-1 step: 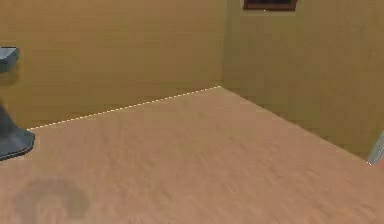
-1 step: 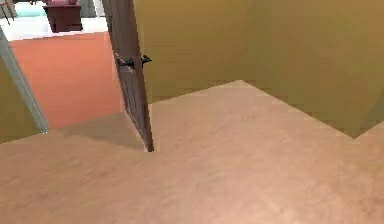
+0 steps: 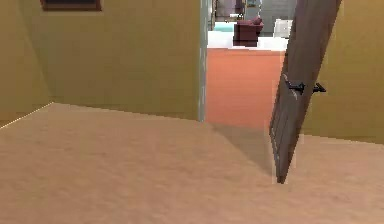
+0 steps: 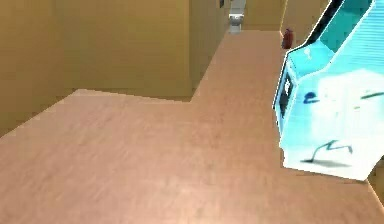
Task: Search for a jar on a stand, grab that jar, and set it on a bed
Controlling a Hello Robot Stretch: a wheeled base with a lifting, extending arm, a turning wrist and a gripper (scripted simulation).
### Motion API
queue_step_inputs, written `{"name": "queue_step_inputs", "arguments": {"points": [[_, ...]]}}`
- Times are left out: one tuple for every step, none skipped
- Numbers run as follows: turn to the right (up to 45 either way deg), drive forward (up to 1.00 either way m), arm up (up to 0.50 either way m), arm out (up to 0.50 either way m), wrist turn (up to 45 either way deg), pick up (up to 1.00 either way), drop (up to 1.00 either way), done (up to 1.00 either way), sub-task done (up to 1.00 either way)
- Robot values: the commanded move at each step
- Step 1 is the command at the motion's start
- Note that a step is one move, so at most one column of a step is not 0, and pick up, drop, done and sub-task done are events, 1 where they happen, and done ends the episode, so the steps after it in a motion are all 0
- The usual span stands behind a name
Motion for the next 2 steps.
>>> {"name": "queue_step_inputs", "arguments": {"points": [[9.0, 0.00, 0.00, 0.00, 0.0, 0.00, 0.00, 0.00, 0.00], [0.0, 1.00, 0.00, 0.00, 0.0, 0.00, 0.00, 0.00, 0.00]]}}
